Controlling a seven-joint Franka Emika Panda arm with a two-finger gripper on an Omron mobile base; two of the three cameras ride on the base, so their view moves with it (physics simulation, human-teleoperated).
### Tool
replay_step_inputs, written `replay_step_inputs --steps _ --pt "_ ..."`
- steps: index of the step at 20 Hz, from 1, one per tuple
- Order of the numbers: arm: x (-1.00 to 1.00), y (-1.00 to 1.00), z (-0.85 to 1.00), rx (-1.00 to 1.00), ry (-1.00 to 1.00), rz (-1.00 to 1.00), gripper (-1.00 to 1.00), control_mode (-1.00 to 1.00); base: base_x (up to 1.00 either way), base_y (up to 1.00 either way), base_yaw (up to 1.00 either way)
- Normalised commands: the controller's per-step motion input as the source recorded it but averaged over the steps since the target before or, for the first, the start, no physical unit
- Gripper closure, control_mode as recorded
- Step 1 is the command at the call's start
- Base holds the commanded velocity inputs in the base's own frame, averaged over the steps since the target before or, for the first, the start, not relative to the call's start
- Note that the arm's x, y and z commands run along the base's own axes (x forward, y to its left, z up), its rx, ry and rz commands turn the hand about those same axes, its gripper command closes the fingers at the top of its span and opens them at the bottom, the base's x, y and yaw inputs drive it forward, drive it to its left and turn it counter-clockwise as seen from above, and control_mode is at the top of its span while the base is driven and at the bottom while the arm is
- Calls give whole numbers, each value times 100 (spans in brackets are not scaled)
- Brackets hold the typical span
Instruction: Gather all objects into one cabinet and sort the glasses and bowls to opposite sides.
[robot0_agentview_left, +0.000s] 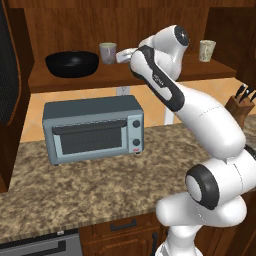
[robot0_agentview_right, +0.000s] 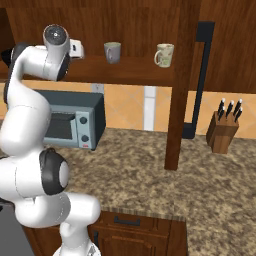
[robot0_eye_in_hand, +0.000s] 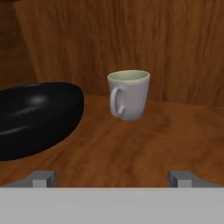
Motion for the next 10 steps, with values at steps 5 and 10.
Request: replay_step_inputs --steps 5,10 --pt "3 29 7 0 3 -15 -100 -100 0 0 0" --pt "5 9 0 0 3 -9 -100 -100 0 0 0"
